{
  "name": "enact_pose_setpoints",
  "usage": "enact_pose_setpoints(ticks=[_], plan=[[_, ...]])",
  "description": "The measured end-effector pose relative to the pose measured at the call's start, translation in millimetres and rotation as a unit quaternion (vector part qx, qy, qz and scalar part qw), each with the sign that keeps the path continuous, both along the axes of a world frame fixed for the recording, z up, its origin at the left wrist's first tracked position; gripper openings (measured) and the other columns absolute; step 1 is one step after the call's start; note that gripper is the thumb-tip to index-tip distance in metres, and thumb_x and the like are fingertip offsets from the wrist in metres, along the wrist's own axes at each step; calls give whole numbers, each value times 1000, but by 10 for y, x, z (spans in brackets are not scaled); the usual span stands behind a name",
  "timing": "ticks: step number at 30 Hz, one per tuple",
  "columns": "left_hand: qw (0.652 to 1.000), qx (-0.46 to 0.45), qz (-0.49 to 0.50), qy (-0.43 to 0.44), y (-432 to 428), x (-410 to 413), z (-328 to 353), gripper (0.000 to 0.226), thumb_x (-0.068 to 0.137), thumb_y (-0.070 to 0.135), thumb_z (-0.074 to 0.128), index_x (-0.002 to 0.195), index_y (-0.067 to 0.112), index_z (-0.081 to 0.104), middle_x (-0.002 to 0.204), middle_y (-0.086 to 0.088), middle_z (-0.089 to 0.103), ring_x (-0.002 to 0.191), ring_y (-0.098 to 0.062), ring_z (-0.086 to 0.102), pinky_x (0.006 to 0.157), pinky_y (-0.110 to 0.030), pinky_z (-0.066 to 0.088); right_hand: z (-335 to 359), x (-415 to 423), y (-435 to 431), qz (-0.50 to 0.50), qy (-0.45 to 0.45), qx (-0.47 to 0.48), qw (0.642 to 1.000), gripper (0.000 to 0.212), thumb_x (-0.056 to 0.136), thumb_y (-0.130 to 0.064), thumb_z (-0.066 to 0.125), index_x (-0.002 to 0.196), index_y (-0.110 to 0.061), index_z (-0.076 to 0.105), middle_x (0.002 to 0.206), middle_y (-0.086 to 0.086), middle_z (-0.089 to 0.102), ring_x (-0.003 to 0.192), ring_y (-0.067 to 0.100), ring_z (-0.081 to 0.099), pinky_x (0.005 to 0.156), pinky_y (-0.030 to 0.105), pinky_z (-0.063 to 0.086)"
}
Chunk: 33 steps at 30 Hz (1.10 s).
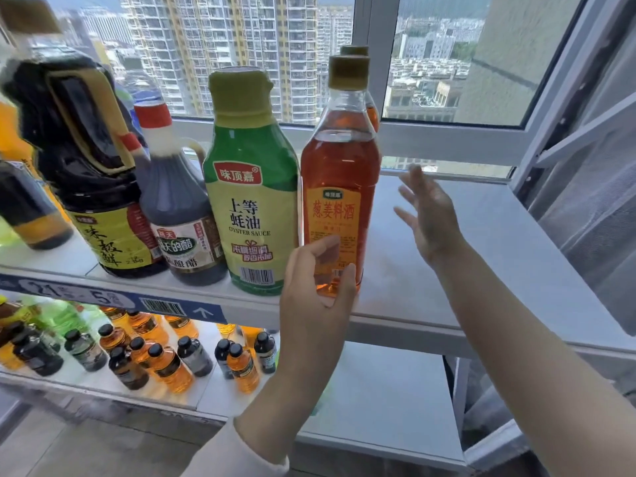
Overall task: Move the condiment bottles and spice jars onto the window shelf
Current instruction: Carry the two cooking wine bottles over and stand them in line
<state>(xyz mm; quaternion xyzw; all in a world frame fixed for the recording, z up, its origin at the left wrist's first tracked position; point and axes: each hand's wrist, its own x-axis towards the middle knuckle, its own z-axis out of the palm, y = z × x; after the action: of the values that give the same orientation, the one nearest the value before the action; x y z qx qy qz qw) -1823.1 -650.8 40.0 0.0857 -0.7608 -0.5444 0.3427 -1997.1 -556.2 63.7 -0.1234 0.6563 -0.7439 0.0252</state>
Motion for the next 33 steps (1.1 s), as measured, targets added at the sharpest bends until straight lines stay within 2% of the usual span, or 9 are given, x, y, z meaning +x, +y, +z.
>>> enact_pose_setpoints(ticks=[4, 6, 7, 9, 11, 16, 23, 27, 33], plan=[[1000, 17, -3, 12, 27, -38, 3, 25, 89, 21, 59, 105, 38, 48, 109, 9, 57, 100, 8, 52, 70, -1, 41, -57, -16, -289, 49, -39, 24, 998, 64, 95, -56, 13, 147, -19, 23, 152, -5, 27, 140, 11, 23, 113, 36, 17], [1000, 21, -2, 20, 24, -55, -3, 24, 87, 27, 58, 104, 41, 49, 108, 12, 58, 99, 7, 54, 71, -2, 42, -79, 4, -411, 95, -54, 0, 994, 63, 94, -57, 6, 139, -25, 37, 135, -15, 44, 123, 2, 42, 105, 23, 28], [999, 24, -1, 21, 19, -62, -1, 23, 85, 29, 56, 104, 41, 50, 108, 13, 58, 99, 7, 54, 71, -2, 43, -93, 13, -467, 110, -62, -17, 992, 62, 93, -58, 6, 127, -28, 48, 127, -13, 53, 114, 4, 51, 102, 23, 37], [999, 30, -4, 22, 3, -77, -1, 24, 83, 28, 54, 104, 40, 50, 106, 13, 59, 98, 7, 55, 70, -2, 43, -87, 41, -559, 110, -77, -47, 990, 60, 90, -63, 9, 105, -32, 59, 125, 2, 61, 114, 20, 58, 103, 37, 43], [999, 32, -5, 20, -9, -82, 0, 23, 83, 29, 54, 104, 39, 50, 105, 14, 59, 97, 6, 56, 70, -3, 43, -81, 64, -606, 96, -91, -69, 989, 59, 87, -68, 13, 94, -35, 62, 125, 8, 62, 115, 27, 57, 105, 46, 40], [999, 34, -5, 15, -42, -92, -26, 23, 83, 31, 53, 104, 39, 50, 105, 12, 59, 96, 5, 55, 70, -3, 43, -151, -1, -653, 102, -112, -99, 983, 81, 84, -72, 14, 126, -17, 56, 124, 13, 62, 114, 30, 58, 102, 44, 44], [999, 35, -8, 3, -69, -96, -52, 25, 83, 34, 52, 107, 42, 48, 108, 14, 59, 98, 6, 55, 74, -4, 43, -153, 30, -691, 92, -118, -95, 984, 83, 84, -74, 12, 126, -17, 56, 123, 13, 63, 114, 31, 58, 104, 49, 41], [998, 53, -14, 8, -71, -105, -54, 26, 86, 27, 55, 109, 38, 49, 106, 10, 60, 95, 3, 56, 68, -4, 44, -163, 25, -664, 73, -115, -63, 989, 76, 85, -71, 11, 108, -22, 64, 110, 10, 68, 108, 28, 62, 102, 45, 44], [998, 54, -10, 4, -74, -117, -67, 26, 85, 30, 54, 109, 39, 49, 106, 10, 61, 95, 1, 57, 67, -3, 44, -176, 24, -638, 99, -98, -73, 988, 77, 87, -68, 7, 123, -22, 57, 122, 11, 63, 112, 27, 60, 104, 45, 43]])
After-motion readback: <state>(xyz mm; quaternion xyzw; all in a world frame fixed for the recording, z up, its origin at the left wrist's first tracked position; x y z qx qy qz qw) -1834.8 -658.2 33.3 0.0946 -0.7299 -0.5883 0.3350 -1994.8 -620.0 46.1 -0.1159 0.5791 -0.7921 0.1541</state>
